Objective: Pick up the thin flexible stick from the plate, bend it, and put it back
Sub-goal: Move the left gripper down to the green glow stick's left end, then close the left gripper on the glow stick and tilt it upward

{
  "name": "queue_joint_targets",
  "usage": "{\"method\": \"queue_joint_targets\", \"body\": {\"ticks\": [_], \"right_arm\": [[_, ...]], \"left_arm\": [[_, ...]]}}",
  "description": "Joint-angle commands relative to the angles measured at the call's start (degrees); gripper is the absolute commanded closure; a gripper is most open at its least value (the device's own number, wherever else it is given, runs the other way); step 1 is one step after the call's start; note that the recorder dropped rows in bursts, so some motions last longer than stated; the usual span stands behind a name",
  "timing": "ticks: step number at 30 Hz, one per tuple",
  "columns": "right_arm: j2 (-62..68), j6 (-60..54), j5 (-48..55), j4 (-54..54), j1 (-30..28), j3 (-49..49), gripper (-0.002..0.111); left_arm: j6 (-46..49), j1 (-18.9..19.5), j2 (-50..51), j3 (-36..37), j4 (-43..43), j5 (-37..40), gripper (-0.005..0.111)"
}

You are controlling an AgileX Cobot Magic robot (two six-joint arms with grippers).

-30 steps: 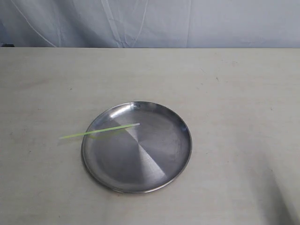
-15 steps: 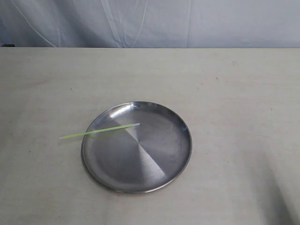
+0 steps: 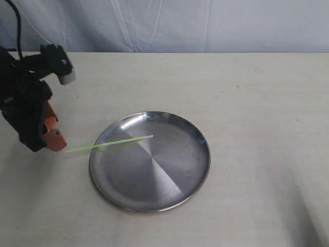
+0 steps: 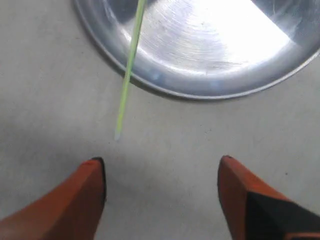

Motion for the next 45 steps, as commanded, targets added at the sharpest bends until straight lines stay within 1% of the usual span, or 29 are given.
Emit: {"method": "queue_joint_targets", "body": {"ticks": [1, 4, 7, 16, 22, 27, 32, 34, 35, 37, 40, 41, 45], "right_arm": [[-0.37, -0.11, -0.56, -0.38, -0.32, 0.28, 0.109], [-0.37, -0.11, -0.56, -0.38, -0.32, 0.28, 0.109], [-0.37, -0.11, -0.68, -0.25, -0.32, 0.28, 0.109], [-0.37, -0.11, -0.68, -0.25, -0.32, 0.28, 0.109], [-0.37, -0.11, -0.68, -0.25, -0.32, 0.28, 0.109], [-0.37, -0.11, -0.68, -0.25, -0.32, 0.28, 0.109], [-0.37, -0.11, -0.68, -0.25, -0.32, 0.28, 0.109], [-0.37, -0.11, -0.50, -0.53, -0.29, 0.28, 0.109], [-0.37, -0.11, -0.50, -0.53, -0.29, 0.28, 0.109], [-0.37, -0.11, -0.61, -0.44, -0.29, 0.28, 0.109], [-0.37, -0.11, -0.61, -0.44, -0.29, 0.28, 0.109], [-0.37, -0.11, -0.61, -0.44, -0.29, 0.28, 0.109], [-0.37, -0.11, -0.61, -0.44, -0.29, 0.28, 0.109]], "left_arm": [[7.10, -2.87, 5.22, -0.42, 0.09, -1.41, 0.044], [8.08, -4.84, 8.02, -0.42, 4.34, -3.22, 0.044], [7.85, -5.42, 10.54, -0.42, 8.41, -3.92, 0.044], [7.69, -5.42, 15.90, -0.42, 8.16, -11.32, 0.044], [7.69, -5.42, 19.58, -0.42, 9.58, -13.31, 0.044], [7.69, -5.42, 20.62, -0.42, 8.53, -18.87, 0.044], [7.69, -5.42, 21.94, -0.42, 9.28, -19.88, 0.044], [7.69, -5.42, 21.94, -0.42, 9.16, -20.62, 0.049], [7.69, -5.42, 21.82, -0.42, 9.16, -20.74, 0.056], [7.69, -5.42, 21.36, -0.42, 9.16, -20.49, 0.071], [7.69, -5.42, 20.75, -0.42, 9.16, -19.39, 0.100], [7.69, -5.42, 20.50, -0.42, 9.16, -19.25, 0.106], [7.69, -5.42, 17.94, -0.42, 6.39, -17.07, 0.106]]}}
